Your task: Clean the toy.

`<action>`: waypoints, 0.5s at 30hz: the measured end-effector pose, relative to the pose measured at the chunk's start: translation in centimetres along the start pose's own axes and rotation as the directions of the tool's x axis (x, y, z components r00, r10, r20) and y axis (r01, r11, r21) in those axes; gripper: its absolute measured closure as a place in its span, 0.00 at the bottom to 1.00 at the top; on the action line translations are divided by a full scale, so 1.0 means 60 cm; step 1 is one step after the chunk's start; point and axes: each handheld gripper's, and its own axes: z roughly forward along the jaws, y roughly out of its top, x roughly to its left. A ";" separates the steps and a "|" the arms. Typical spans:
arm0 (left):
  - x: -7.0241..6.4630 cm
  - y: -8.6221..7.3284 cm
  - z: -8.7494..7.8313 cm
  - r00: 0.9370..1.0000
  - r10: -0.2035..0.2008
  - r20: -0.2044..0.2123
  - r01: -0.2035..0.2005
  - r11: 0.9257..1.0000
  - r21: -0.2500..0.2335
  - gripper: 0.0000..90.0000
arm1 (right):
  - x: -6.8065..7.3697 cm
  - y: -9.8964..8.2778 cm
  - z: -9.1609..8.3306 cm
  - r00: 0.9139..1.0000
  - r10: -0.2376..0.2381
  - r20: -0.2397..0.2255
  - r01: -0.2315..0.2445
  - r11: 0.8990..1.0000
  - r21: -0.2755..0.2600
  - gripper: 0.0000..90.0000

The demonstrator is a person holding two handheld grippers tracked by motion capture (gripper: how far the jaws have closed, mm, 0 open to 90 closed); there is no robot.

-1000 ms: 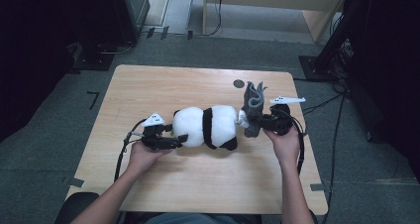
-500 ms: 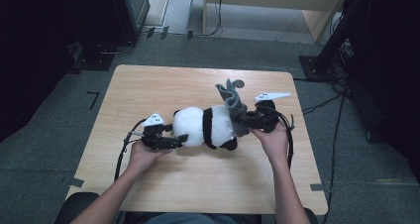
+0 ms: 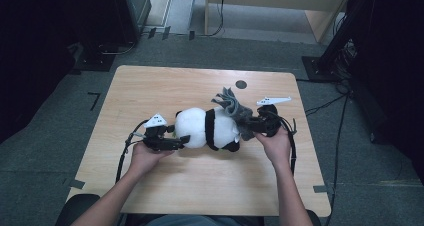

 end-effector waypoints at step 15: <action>0.002 -0.001 0.000 1.000 -0.006 0.003 0.006 1.000 -0.002 0.29 | -0.046 -0.049 0.036 0.994 0.106 0.024 -0.108 0.986 0.125 0.87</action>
